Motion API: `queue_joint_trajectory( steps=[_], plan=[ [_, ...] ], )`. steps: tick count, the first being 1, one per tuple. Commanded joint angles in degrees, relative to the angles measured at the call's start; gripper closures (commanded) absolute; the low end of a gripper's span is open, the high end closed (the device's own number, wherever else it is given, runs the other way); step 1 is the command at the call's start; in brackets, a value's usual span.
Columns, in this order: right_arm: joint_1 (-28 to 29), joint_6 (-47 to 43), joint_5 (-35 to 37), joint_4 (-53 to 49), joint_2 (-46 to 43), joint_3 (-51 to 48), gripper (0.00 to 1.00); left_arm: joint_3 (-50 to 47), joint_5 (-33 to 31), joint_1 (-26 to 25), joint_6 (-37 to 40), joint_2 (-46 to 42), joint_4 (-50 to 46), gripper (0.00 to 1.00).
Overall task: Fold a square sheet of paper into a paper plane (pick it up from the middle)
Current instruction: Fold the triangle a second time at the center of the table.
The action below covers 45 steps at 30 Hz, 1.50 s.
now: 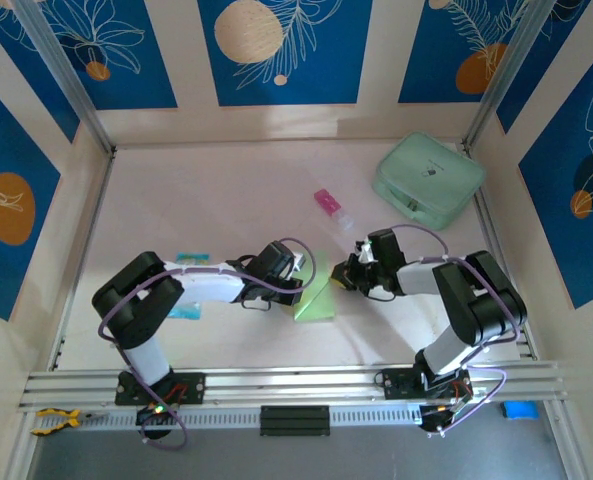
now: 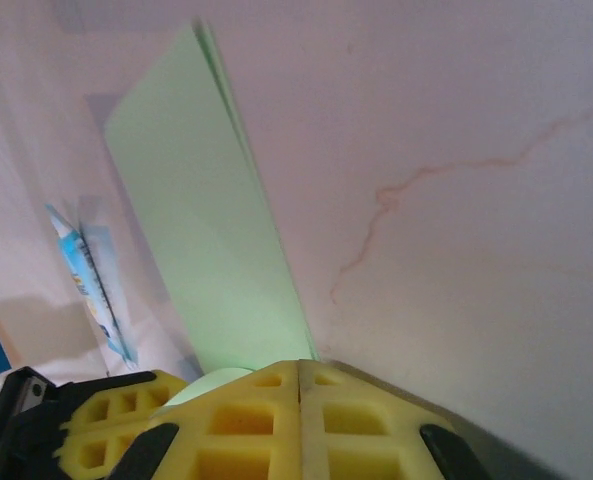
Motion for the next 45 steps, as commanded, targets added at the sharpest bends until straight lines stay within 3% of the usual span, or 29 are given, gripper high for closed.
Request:
queue_joint_trajectory(
  steps=[1,13,20,30,36,45],
  plan=[
    [1.73,0.01,-2.57,-0.72,-2.90,1.73,0.95,0.09,-0.71,0.43,1.26,1.37,-5.26,0.94],
    [8.71,1.28,0.16,-1.07,2.19,2.85,0.94,0.11,-0.46,0.43,1.18,1.59,-4.91,0.94],
    [4.71,0.69,-0.54,1.55,5.53,0.74,0.95,-0.01,-0.72,0.39,1.47,1.65,-5.26,0.94],
    [0.10,-1.79,-2.29,0.08,2.24,2.45,0.94,0.09,-0.68,0.43,1.47,1.86,-5.30,0.95],
    [4.43,-3.22,0.47,-5.10,-1.48,4.21,0.94,0.20,-0.63,0.43,1.41,2.07,-5.17,0.94],
    [9.49,-2.92,1.02,-4.02,1.81,4.67,0.96,0.33,-0.63,0.45,1.50,2.10,-5.30,0.94]
  ],
)
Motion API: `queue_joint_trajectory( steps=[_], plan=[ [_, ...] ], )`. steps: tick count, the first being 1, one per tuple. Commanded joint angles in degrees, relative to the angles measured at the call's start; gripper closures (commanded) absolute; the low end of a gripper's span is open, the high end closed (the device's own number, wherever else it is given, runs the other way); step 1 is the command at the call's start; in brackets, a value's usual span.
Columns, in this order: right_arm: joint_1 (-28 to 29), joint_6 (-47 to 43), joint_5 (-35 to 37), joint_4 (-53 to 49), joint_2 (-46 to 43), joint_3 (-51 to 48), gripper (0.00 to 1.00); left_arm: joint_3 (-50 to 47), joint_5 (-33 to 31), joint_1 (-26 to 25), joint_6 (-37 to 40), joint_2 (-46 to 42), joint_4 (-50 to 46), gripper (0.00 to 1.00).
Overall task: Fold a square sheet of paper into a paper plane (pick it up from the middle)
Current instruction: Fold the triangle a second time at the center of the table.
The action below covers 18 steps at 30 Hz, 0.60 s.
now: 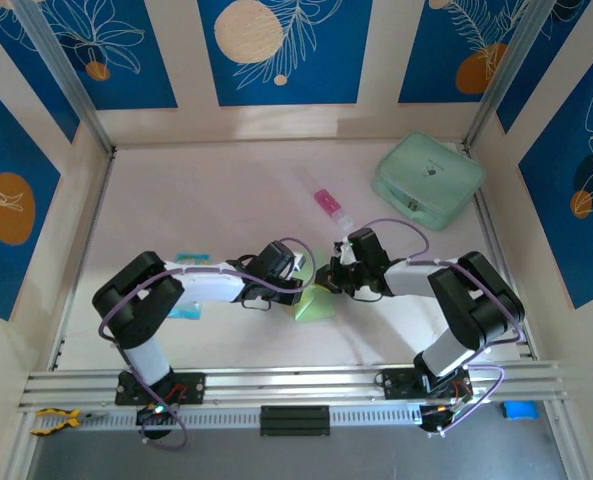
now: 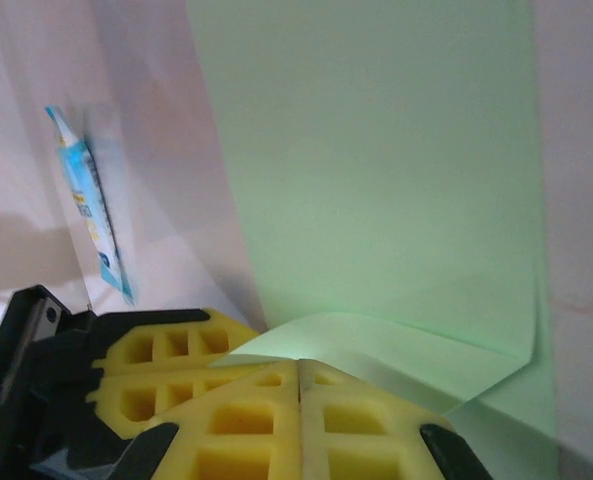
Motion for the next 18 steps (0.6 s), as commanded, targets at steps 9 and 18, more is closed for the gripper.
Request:
queue_joint_trajectory(
  steps=[9,18],
  plan=[
    [0.54,-1.81,4.47,-3.92,3.53,-2.63,0.98,1.37,1.09,0.48,0.82,-0.45,-6.23,0.87],
    [0.27,-2.19,4.45,-3.30,3.61,-3.04,0.98,2.88,0.82,0.40,-2.22,-9.28,-10.23,0.64]
  ],
)
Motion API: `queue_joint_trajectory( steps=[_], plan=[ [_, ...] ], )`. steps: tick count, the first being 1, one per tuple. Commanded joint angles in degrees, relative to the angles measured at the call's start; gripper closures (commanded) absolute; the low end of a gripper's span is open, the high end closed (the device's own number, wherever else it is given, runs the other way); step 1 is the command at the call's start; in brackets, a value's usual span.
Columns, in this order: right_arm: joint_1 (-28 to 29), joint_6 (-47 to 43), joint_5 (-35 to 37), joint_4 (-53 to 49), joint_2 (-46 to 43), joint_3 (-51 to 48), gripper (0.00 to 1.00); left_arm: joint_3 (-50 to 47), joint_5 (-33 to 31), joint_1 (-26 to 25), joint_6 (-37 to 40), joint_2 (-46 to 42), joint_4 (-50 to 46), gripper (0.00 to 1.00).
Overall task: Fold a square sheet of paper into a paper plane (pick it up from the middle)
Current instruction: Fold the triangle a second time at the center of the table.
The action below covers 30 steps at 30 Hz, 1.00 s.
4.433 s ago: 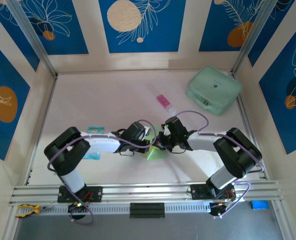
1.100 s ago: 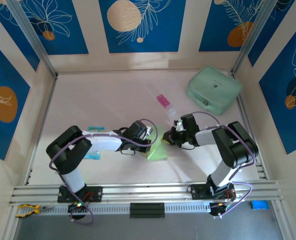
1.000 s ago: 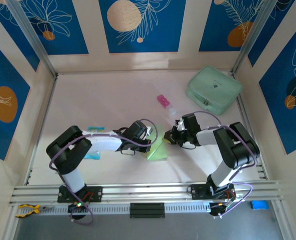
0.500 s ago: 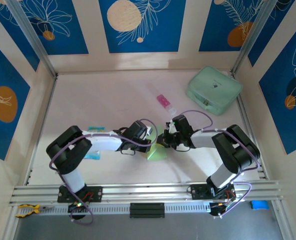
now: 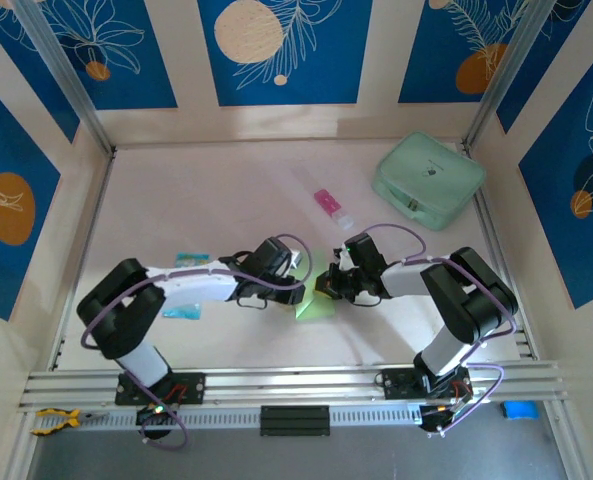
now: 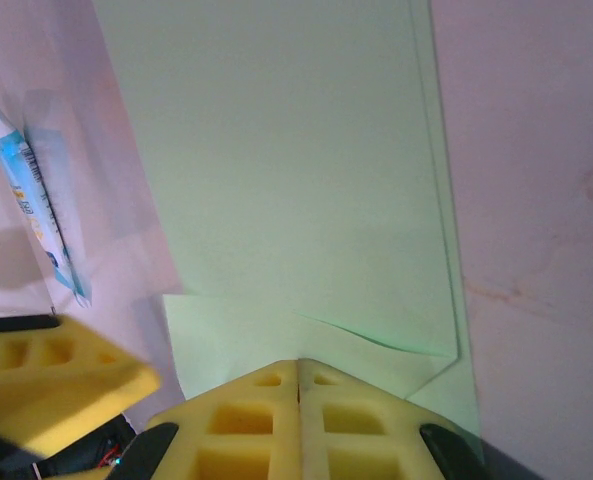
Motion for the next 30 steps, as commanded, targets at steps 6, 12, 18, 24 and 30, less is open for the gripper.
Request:
queue_joint_trajectory(
  steps=[6,12,18,24,30],
  plan=[
    [-0.38,-1.32,2.67,-3.43,1.14,-2.06,0.98,1.80,10.11,-0.16,-2.61,-1.98,1.93,0.85],
    [-0.38,-1.23,2.83,-3.50,1.40,-1.97,0.98,3.98,17.74,-0.84,-3.07,3.82,4.19,0.92],
    [-0.38,-1.44,2.77,-3.69,1.40,-1.95,0.99,5.46,20.02,-0.95,-2.91,8.12,3.57,0.92],
    [-0.40,-1.56,2.68,-3.70,1.38,-1.97,0.99,4.77,18.25,-0.88,-2.61,10.05,2.59,0.92],
    [-0.38,-1.50,2.77,-3.60,1.40,-2.12,0.98,2.83,18.68,-0.89,-2.70,11.26,2.58,0.92]
  ],
)
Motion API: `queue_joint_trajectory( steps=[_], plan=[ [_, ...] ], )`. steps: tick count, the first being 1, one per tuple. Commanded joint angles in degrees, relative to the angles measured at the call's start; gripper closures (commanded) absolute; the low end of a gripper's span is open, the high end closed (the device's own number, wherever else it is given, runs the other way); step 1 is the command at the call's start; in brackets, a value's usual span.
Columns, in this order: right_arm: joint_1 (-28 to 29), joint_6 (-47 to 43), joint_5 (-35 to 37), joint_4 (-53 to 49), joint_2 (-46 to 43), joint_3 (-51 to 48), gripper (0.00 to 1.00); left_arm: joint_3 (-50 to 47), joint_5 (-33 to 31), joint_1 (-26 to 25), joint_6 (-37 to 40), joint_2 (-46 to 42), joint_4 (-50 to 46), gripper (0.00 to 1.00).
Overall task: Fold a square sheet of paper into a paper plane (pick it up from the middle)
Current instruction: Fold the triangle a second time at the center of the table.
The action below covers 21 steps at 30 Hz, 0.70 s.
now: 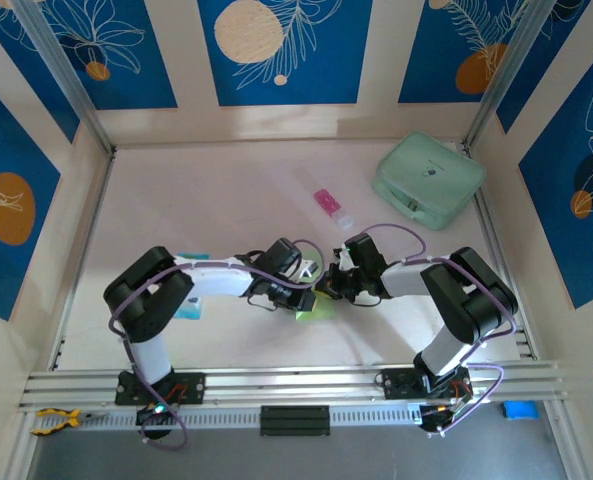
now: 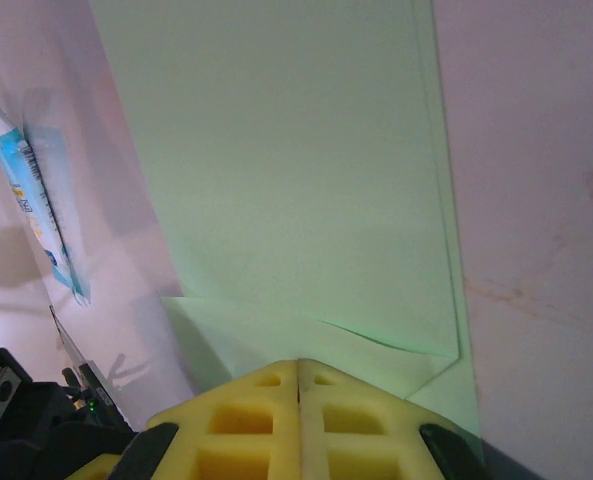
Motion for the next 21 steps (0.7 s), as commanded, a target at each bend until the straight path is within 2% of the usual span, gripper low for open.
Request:
queue_joint_trajectory(
  steps=[1,12,21],
  plan=[
    [-0.39,-1.09,2.74,-3.59,1.38,-2.13,0.99,-1.29,1.69,-0.39,-0.17,1.02,-0.66,0.91],
    [-0.42,-1.27,3.14,-4.14,1.75,-1.97,0.98,-5.49,4.40,-0.35,-2.43,0.56,2.56,0.91],
    [-0.40,-1.27,3.42,-4.56,1.93,-1.87,0.99,-8.43,2.78,-0.43,-0.37,-2.55,-1.65,0.91]
  ],
)
